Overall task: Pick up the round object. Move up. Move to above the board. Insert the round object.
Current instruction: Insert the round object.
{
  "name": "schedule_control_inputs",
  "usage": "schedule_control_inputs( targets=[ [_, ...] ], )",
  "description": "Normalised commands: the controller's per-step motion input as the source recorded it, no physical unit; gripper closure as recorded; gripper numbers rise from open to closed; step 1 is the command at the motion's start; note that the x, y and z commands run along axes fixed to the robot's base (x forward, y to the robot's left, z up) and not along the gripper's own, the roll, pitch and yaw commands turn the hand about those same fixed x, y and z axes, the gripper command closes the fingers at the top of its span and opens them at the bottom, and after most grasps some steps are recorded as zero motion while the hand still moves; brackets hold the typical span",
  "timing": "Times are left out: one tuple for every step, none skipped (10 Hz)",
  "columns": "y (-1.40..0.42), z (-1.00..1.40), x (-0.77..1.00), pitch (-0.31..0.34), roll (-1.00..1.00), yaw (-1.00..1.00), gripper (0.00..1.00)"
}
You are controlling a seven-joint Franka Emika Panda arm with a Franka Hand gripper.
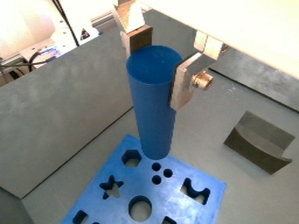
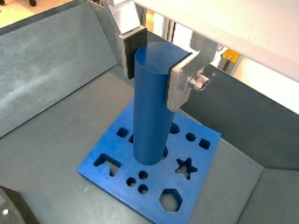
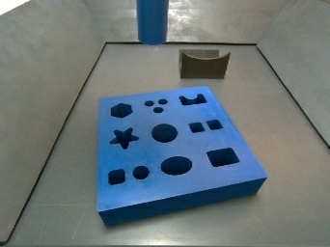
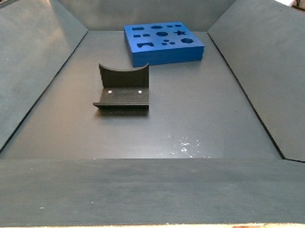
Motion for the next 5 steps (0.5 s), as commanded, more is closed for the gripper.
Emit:
schedule_control_inputs(
  targets=[
    [0.0,-0.02,0.0,0.0,0.07,0.0,1.0],
    [0.0,-0.02,0.0,0.0,0.08,0.0,1.0],
    [0.0,-0.04,0.0,0.0,0.11,0.0,1.0],
    [0.0,-0.03,0.0,0.0,0.12,0.0,1.0],
    [0.0,0.0,0.0,0.04,0.13,0.0,1.0]
  ],
)
